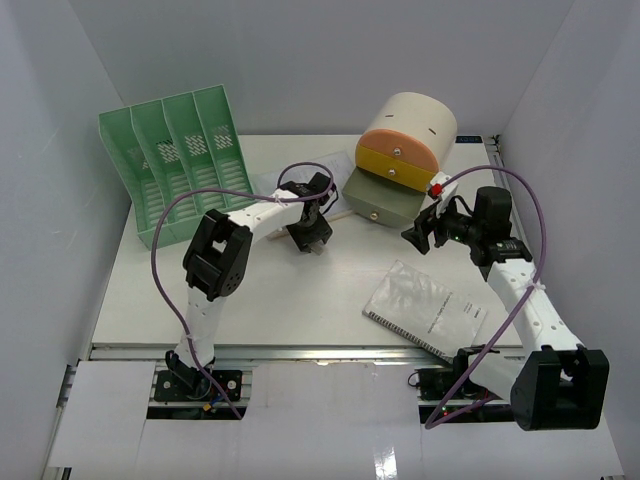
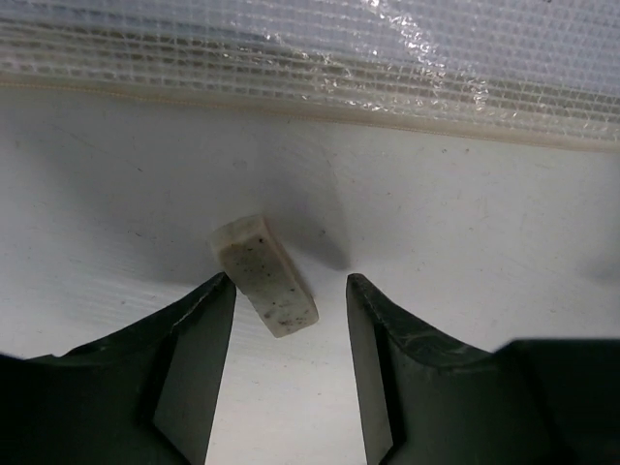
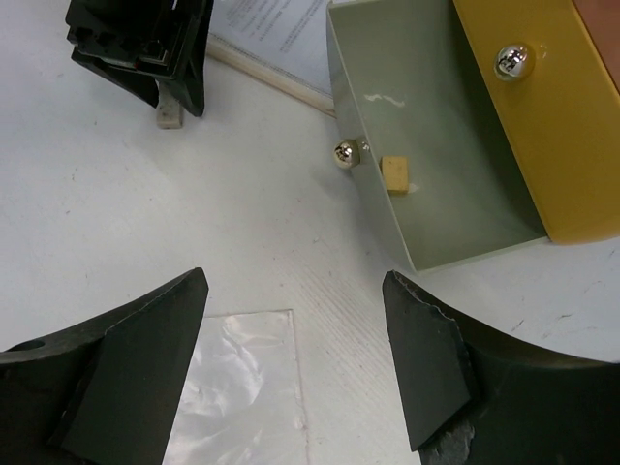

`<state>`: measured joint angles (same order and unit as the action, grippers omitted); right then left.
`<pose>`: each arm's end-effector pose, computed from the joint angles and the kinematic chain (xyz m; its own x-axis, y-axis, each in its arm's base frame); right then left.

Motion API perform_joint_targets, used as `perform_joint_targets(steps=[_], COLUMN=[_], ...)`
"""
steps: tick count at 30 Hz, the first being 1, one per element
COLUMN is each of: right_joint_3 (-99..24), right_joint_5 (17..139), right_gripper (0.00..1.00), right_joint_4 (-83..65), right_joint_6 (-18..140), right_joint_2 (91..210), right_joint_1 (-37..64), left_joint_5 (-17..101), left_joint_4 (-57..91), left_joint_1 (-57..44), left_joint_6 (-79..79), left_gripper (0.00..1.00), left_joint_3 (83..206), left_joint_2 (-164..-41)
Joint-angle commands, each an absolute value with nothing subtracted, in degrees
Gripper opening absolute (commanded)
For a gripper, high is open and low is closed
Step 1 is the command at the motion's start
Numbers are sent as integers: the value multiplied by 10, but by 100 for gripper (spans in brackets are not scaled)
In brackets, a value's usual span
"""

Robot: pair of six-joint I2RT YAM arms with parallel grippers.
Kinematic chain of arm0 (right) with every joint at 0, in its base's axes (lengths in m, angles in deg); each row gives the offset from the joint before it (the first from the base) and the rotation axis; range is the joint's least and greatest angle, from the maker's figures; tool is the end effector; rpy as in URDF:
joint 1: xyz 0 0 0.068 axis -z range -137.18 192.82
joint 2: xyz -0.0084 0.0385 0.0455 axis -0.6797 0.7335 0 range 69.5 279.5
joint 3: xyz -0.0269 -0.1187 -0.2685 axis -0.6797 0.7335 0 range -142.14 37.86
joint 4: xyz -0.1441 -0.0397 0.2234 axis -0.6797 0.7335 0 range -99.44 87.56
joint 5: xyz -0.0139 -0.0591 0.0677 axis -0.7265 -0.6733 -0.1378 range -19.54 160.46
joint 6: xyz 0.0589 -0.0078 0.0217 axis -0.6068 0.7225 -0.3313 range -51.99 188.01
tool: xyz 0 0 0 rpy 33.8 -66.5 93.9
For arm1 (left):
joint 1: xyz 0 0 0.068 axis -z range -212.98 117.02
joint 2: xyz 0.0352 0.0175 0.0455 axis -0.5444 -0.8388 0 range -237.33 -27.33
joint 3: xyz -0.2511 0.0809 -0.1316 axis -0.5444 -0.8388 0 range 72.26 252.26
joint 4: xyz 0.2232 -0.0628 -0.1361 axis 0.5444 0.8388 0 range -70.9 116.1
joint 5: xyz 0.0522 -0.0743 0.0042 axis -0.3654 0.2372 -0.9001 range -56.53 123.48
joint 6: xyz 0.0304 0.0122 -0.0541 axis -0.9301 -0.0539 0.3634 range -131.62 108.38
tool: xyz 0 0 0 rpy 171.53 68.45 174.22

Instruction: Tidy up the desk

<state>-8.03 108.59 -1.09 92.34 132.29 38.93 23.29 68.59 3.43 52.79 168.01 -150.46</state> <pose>0.2471 0.0470 0.3045 -0.1363 -0.3341 -0.9326 -0.7316 0.6687 -0.1327 0.3724 -0.2642 0.1719 -0.8363 -0.4861 -0.2535 -0.4684 0.8738 -0.1305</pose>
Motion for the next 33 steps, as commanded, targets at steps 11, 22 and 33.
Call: perform_joint_targets(steps=[11, 22, 33], right_joint_3=[-55, -43, -27], right_joint_5=[1144, 1149, 1177], right_gripper=[79, 79, 80], right_joint_4=[-42, -54, -52], right_joint_6=[906, 903, 935], right_joint_2=[1276, 1269, 1238], right_joint_1=[441, 456, 467], left_joint_5=[199, 268, 302], left_joint_4=[653, 393, 447], left_joint_1=[84, 81, 65], left_joint_6=[429, 451, 544], left_gripper=[7, 0, 31], left_joint_3=[1702, 1727, 1978], left_joint_2=[-1437, -1394, -1581])
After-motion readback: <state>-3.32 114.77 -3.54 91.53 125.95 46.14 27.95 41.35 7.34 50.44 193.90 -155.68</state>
